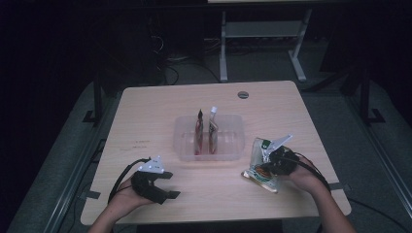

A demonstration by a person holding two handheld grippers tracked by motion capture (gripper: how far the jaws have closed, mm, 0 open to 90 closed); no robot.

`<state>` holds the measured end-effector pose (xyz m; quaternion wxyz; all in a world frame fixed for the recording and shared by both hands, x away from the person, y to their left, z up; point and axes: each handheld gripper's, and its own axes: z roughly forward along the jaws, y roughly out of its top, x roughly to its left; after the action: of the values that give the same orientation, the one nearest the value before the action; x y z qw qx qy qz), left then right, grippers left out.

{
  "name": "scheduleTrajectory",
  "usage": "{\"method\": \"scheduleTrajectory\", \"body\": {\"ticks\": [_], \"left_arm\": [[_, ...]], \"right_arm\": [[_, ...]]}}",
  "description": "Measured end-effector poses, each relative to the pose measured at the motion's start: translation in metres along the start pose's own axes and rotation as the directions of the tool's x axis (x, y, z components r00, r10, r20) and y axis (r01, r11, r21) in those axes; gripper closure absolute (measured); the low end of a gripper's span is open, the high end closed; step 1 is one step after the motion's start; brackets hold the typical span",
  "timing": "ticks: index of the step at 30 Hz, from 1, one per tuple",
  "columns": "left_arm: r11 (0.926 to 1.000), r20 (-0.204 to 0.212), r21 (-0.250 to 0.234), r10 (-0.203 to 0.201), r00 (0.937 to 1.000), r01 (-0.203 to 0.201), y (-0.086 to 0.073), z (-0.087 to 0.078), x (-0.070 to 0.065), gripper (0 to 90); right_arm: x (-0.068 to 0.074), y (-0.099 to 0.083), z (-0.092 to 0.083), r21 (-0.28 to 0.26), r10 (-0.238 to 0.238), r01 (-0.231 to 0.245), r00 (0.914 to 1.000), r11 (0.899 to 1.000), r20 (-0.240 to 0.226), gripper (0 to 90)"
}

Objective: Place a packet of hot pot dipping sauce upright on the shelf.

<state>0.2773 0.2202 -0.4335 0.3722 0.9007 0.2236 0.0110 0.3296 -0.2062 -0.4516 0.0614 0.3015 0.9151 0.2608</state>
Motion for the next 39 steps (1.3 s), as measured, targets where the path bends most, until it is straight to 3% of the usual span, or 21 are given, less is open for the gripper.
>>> {"method": "scheduleTrajectory", "body": {"ticks": [11,18,22,31,36,39], "left_arm": [[0.9987,0.050,-0.005,0.050,0.9975,-0.050,0.019,0.017,-0.001,24.2],[0.9977,0.060,-0.006,0.068,0.9959,-0.067,0.023,0.021,-0.002,24.2],[0.9977,0.058,-0.005,0.068,0.9960,-0.068,0.023,0.022,-0.002,24.2],[0.9970,0.062,0.006,0.077,0.9951,-0.077,0.024,0.025,-0.005,24.3],[0.9968,0.064,0.006,0.079,0.9948,-0.080,0.025,0.027,-0.007,24.3],[0.9962,0.064,0.014,0.085,0.9943,-0.086,0.027,0.029,-0.009,24.3]], "right_arm": [[0.029,-0.004,0.000,-0.021,-0.037,0.036,0.9979,0.999,-0.053,90.0],[0.047,0.003,0.006,-0.035,-0.081,0.078,0.9911,0.996,-0.105,90.0],[0.055,0.008,0.011,-0.043,-0.131,0.127,0.9842,0.991,-0.119,90.0],[0.073,0.020,0.021,-0.075,-0.195,0.185,0.9677,0.980,-0.160,90.0],[0.082,0.026,0.025,-0.093,-0.244,0.232,0.9562,0.968,-0.161,90.0],[0.082,0.026,0.023,-0.103,-0.240,0.226,0.9558,0.969,-0.169,90.0]]}}
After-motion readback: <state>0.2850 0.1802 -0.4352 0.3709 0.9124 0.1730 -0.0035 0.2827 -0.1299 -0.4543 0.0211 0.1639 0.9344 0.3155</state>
